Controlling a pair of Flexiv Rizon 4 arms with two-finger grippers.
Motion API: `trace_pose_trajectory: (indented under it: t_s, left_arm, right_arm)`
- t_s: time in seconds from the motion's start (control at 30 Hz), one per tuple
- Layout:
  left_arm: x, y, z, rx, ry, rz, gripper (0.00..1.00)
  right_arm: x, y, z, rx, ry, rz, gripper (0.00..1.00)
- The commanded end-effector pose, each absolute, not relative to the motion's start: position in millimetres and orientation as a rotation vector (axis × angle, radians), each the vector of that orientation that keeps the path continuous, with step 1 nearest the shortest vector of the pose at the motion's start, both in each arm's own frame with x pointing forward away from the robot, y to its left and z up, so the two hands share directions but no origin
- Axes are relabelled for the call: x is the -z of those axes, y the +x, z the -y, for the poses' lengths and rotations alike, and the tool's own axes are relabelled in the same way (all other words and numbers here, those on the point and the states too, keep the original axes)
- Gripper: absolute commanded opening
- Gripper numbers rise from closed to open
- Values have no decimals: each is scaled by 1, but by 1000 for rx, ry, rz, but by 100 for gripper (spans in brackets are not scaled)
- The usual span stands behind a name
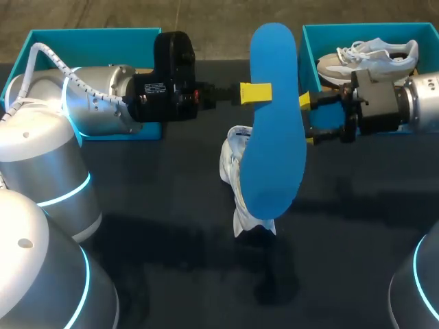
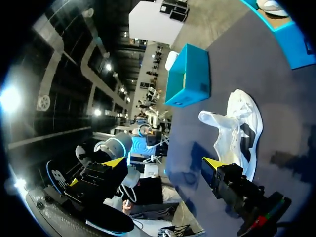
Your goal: Take the shoe out of the shoebox, open the shoe tongue, remove and reinsert the insole, then place the shoe into the shoebox
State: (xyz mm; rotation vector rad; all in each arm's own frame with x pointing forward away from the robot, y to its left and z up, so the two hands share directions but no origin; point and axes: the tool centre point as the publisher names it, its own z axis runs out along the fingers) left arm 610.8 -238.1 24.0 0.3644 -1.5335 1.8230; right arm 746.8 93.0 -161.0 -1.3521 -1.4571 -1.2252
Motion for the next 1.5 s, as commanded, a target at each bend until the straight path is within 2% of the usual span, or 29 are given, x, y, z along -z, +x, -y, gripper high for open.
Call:
trace_pose_trajectory:
  t_s: [0.03,0.4,0.8,1.2,1.5]
  left_arm:
    - [-23,611,239,-1824,363,1531,0]
    - [-23,611,239,-1824,363,1531,0]
    - [0,627,218,-2048,-70,1990,0]
    - [-2,651,208,-2258,-684,2228,0]
    - [-1,657,207,-2321,-714,2204,0]
  right_arm:
    - [147,738,-93,1239,-1344,1468,100]
    - [146,737,-94,1233,-1375,1470,100]
    - [146,737,-94,1233,-1375,1470,100]
    - [146,737,-94,1233,-1375,1470,100]
    - [146,737,-94,1233,-1375,1470,100]
